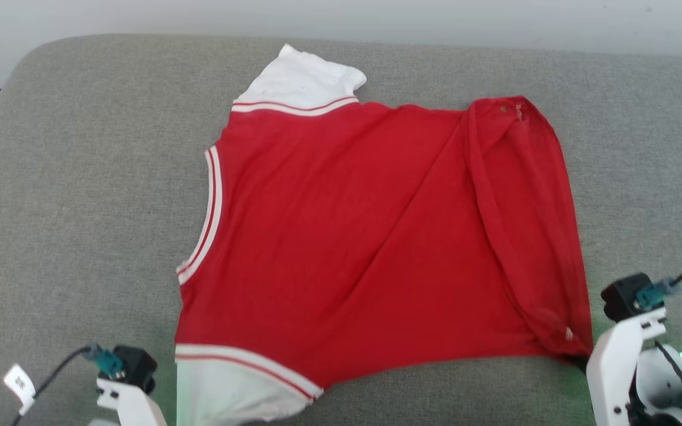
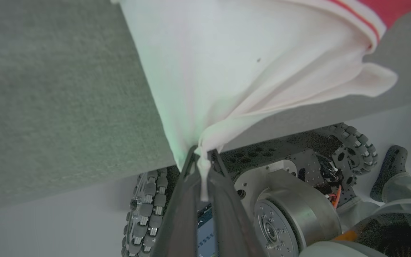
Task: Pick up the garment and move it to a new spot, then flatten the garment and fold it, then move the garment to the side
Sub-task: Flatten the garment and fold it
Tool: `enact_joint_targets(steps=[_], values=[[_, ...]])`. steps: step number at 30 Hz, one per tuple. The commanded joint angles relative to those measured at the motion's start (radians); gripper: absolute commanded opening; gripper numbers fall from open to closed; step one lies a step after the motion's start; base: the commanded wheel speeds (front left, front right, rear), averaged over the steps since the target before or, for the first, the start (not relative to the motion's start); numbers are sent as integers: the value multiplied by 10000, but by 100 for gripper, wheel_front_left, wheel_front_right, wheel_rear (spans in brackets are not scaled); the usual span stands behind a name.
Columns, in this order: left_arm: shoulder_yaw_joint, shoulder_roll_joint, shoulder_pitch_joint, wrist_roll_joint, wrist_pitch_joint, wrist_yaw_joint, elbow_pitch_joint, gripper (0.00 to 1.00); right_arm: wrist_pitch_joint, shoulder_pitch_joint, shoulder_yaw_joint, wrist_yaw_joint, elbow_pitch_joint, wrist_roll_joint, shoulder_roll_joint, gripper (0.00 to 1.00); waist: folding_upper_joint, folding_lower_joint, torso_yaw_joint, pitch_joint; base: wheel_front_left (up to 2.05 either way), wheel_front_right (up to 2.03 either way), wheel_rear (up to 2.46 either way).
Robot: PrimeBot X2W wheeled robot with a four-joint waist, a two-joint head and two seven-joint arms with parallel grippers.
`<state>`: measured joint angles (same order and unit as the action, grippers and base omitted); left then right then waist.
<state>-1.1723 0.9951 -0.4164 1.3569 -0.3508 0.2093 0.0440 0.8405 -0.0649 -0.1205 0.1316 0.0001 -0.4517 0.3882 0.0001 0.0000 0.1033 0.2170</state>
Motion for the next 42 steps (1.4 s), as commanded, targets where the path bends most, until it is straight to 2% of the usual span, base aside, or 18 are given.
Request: enact_joint_targets(steps=[1, 9, 15, 20, 25, 30, 35, 42], values=[[-33, 61, 333, 207, -2, 171, 126, 0, 249, 495, 65, -18, -185, -167, 4, 0, -1, 0, -8, 32, 0, 0, 0], [89, 438, 354, 257, 106, 420, 402, 0, 342, 1421, 551, -14, -1080, -344, -477, 0, -1, 0, -45, 133, 0, 0, 0], [571, 1194, -478, -299, 77, 579, 899, 0, 275, 1461, 1114, -12, -1912, -142, -898, 0, -1, 0, -123, 185, 0, 0, 0], [966, 1636, -1314, -803, -30, 478, 1165, 0, 312, 1072, 1430, -14, -2297, 76, -1153, 0, -1, 0, -229, 218, 0, 0, 0], [1354, 1646, -2439, -1421, -288, 146, 962, 0, 465, 296, 1652, -14, -2542, 469, -1502, 0, -1, 0, -340, 304, 0, 0, 0], [1544, 1028, -3654, -2042, -628, -451, -53, 0, 349, -834, 1735, -14, -2231, 881, -1698, 0, -1, 0, -394, 452, 0, 0, 0], [1437, -129, -4749, -2579, -851, -1247, -1784, 0, 18, -2162, 1655, -14, -1264, 1264, -1861, 0, -1, 0, -408, 668, 0, 0, 0], [1122, -1759, -5697, -2781, -1064, -2497, -4649, 0, -708, -3789, 1144, -14, 765, 1682, -1962, 0, -1, 0, -502, 1042, 0, 0, 0]])
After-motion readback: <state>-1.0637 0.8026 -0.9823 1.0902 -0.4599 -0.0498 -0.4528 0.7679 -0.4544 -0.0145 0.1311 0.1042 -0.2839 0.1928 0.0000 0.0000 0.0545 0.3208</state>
